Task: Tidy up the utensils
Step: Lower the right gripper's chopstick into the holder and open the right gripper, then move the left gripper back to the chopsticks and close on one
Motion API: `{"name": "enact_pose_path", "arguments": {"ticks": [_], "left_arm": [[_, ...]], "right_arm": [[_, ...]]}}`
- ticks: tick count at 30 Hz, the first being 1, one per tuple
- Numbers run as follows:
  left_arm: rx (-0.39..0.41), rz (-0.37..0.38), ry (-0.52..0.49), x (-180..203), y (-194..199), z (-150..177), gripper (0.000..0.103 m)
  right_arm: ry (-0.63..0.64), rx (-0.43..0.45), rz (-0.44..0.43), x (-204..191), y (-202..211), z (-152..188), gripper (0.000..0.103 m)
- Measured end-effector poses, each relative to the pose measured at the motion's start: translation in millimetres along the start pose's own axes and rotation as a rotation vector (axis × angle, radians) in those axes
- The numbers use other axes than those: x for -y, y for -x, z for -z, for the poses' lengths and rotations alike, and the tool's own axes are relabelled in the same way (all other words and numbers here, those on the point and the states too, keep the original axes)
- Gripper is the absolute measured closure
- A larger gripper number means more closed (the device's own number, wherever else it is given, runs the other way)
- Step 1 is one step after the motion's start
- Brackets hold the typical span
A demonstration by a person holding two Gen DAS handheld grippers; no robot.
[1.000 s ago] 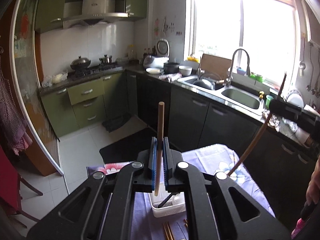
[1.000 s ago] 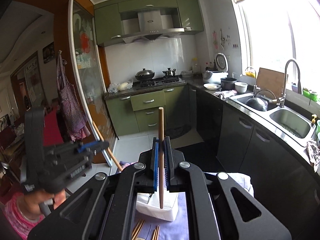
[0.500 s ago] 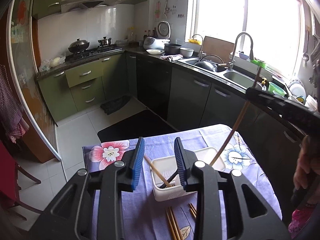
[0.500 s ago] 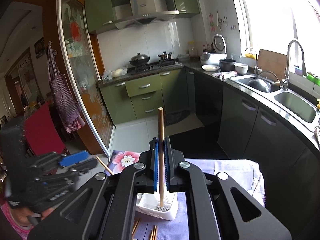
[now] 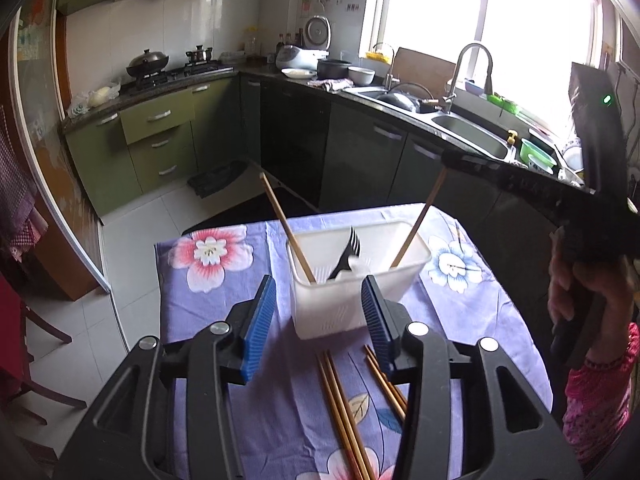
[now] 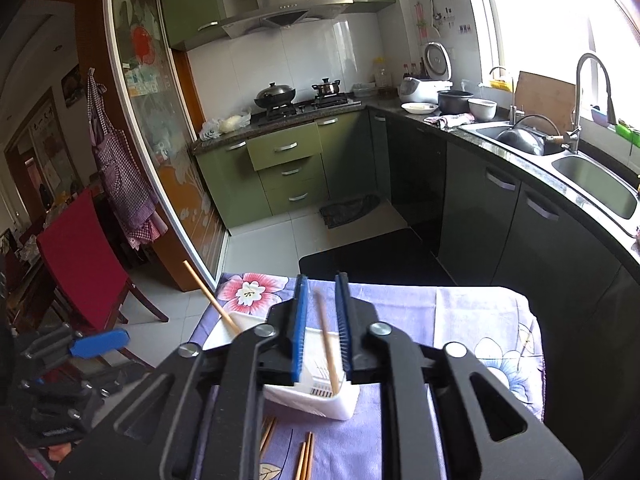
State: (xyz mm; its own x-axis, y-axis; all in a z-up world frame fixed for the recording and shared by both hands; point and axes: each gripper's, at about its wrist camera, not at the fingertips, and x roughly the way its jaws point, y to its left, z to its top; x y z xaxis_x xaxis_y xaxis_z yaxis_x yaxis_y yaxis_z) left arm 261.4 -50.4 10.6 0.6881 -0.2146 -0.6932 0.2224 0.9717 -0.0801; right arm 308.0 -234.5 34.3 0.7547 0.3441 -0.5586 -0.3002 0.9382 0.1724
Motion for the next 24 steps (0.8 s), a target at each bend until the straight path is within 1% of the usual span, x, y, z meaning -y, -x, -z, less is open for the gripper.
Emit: {"name": "enact_pose_path", "arguments": {"ticks": [3,6,9,12,15,18,22,24], "left_arm": [[-0.04,0.003,0.004,0,-8,16,0.06],[-0.097,0.005,0.01,1,-23,37,0.06],[-0.179,0.015,0.026,2,-45,60,0.06],[-0.257,0.014,0.044,1,-68,82,0.06],[-0.317,-0.006,0.048,3,-88,98,0.061],[-0.364,-0.013,0.066,4,-104,108,0.063],[-0.392,-0.042,0.07,7,-120,114,0.072],[-0.406,-0.043,0.072,7,-126,116,0.075]], "right_arm": [[0.002,0.025,-0.01,0,25,11,0.088],[0.002,0.028,-0.007,3,49,36,0.087],[-0.009,0.004,0.013,10,60,75,0.084],[-0.037,-0.058,0.032,24,55,124,0.082],[-0.092,-0.122,0.017,40,40,162,0.082],[-0.141,-0.158,-0.001,53,28,182,0.082],[-0.168,-0.173,-0.026,59,20,199,0.082],[-0.173,-0.177,-0.035,60,18,205,0.082]]}}
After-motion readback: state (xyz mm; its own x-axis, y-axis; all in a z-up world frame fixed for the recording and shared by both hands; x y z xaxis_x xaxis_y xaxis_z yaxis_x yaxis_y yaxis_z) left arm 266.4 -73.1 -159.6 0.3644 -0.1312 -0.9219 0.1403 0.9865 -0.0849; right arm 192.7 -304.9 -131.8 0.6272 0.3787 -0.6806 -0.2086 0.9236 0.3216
